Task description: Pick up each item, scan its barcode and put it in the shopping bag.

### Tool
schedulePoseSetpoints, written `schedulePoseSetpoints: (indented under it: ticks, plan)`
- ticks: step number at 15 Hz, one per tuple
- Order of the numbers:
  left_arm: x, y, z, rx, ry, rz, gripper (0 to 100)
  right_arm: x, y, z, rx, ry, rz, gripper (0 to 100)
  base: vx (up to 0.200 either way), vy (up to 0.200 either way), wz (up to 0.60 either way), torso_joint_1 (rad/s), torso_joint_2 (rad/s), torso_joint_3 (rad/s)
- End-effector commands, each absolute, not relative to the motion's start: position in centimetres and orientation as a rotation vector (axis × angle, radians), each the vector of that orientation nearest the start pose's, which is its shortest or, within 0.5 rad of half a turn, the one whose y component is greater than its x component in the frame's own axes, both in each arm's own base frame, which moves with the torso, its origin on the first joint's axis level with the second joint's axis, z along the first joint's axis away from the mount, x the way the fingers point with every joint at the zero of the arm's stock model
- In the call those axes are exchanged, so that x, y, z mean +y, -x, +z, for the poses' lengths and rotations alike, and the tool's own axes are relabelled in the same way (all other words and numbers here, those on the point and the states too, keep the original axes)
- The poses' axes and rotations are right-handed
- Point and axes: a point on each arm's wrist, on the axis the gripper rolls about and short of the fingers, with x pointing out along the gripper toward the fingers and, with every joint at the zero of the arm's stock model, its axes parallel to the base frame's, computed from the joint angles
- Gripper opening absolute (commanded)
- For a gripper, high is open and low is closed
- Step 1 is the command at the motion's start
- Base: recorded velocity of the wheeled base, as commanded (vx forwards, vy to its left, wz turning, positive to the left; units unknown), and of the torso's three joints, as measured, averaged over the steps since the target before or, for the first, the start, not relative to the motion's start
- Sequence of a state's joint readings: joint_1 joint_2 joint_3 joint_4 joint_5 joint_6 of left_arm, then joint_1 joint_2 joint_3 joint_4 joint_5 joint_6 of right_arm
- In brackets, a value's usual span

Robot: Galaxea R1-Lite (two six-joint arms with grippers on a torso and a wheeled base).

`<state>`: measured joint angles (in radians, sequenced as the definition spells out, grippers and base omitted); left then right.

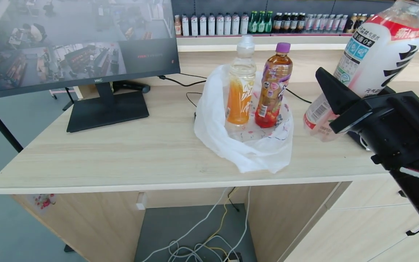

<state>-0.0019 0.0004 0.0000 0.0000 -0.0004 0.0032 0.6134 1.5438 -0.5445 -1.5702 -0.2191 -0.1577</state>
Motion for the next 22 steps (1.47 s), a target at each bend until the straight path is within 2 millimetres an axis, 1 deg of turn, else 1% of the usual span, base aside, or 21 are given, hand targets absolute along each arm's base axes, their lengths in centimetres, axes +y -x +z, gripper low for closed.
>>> schedulePoseSetpoints:
  ticks: [1,4,8,9,10,13,15,16,17,18,19,21,22]
  plan:
    - [0.0,2.3,7.5,0.0,-0.003,-0.002,100,13.7,-20.3,24.7,-0.546,-0.077,0.341,0,0.0,0.0,0.0,0.0,0.0,0.0]
    - [0.0,2.3,7.5,0.0,-0.003,-0.002,100,15.7,-21.9,24.4,-0.538,-0.081,0.369,0,0.0,0.0,0.0,0.0,0.0,0.0]
    - [0.0,2.3,7.5,0.0,-0.003,-0.002,100,17.4,-23.9,24.0,-0.537,-0.081,0.375,0,0.0,0.0,0.0,0.0,0.0,0.0]
    - [0.0,2.3,7.5,0.0,-0.003,-0.002,100,18.3,-25.1,23.8,-0.541,-0.085,0.375,0,0.0,0.0,0.0,0.0,0.0,0.0]
    - [0.0,2.3,7.5,0.0,-0.003,-0.002,100,19.0,-25.8,23.4,-0.535,-0.083,0.378,0,0.0,0.0,0.0,0.0,0.0,0.0]
    - [0.0,2.3,7.5,0.0,-0.003,-0.002,100,20.1,-27.7,22.5,-0.527,-0.079,0.377,0,0.0,0.0,0.0,0.0,0.0,0.0]
    - [0.0,2.3,7.5,0.0,-0.003,-0.002,100,21.3,-29.3,21.2,-0.511,-0.072,0.381,0,0.0,0.0,0.0,0.0,0.0,0.0]
    - [0.0,2.3,7.5,0.0,-0.003,-0.002,100,21.5,-30.3,20.4,-0.5,-0.063,0.375,0,0.0,0.0,0.0,0.0,0.0,0.0]
    - [0.0,2.3,7.5,0.0,-0.003,-0.002,100,21.8,-31.1,19.5,-0.484,-0.058,0.378,0,0.0,0.0,0.0,0.0,0.0,0.0]
    - [0.0,2.3,7.5,0.0,-0.003,-0.002,100,21.3,-31.8,19.1,-0.474,-0.05,0.36,0,0.0,0.0,0.0,0.0,0.0,0.0]
    - [0.0,2.3,7.5,0.0,-0.003,-0.002,100,20.1,-33.2,18.6,-0.469,-0.038,0.318,0,0.0,0.0,0.0,0.0,0.0,0.0]
    - [0.0,2.3,7.5,0.0,-0.003,-0.002,100,18.9,-34.2,18.4,-0.468,-0.027,0.286,0,0.0,0.0,0.0,0.0,0.0,0.0]
    - [0.0,2.3,7.5,0.0,-0.003,-0.002,100,18.8,-34.3,18.1,-0.46,-0.021,0.292,0,0.0,0.0,0.0,0.0,0.0,0.0]
